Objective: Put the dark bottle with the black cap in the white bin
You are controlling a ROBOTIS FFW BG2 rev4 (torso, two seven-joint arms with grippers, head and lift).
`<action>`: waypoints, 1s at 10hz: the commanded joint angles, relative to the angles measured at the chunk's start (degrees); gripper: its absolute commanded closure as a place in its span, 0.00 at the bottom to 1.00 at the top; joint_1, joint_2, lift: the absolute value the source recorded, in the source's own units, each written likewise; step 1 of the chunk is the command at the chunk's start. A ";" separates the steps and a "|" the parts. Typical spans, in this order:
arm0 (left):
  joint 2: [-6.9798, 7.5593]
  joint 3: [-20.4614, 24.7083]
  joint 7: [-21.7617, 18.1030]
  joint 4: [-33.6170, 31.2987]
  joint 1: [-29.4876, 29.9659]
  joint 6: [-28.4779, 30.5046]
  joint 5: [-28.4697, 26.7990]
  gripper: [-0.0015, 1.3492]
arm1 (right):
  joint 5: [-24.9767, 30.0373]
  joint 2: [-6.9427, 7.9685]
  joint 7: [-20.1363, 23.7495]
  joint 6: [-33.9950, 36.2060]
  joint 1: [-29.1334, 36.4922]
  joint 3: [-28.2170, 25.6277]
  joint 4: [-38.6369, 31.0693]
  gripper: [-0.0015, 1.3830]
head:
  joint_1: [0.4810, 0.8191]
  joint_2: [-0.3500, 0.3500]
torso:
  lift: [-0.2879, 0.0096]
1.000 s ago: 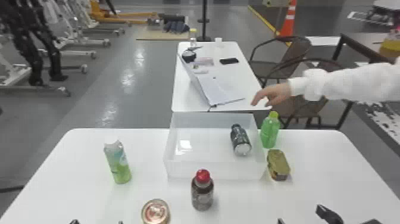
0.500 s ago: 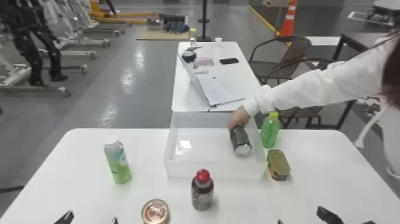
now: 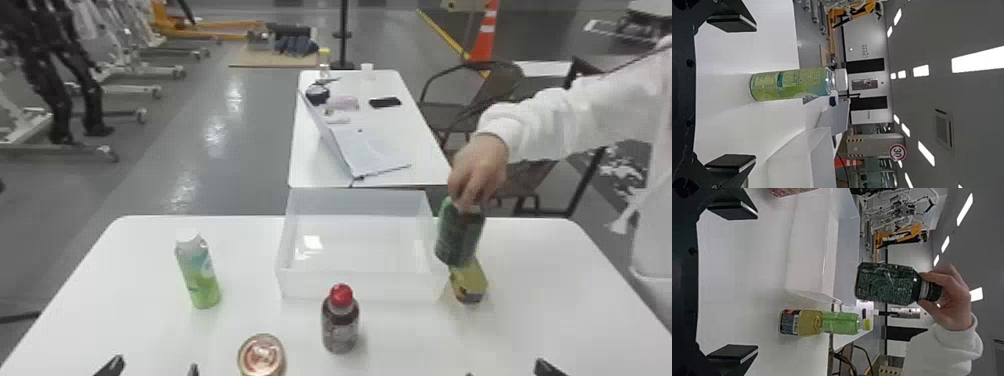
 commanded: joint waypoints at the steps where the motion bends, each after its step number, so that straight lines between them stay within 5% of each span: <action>1: -0.20 -0.50 0.63 -0.02 0.23 0.71 0.44 0.10 | -0.51 0.43 -0.12 -0.29 0.42 0.07 0.40 0.07 | 0.20 0.50 | 0.63; 10: -0.20 -2.61 6.35 0.86 0.05 -0.61 -0.17 0.10 | -2.00 1.22 -5.04 -6.35 1.21 0.07 2.68 0.08 | 0.20 0.50 | 0.63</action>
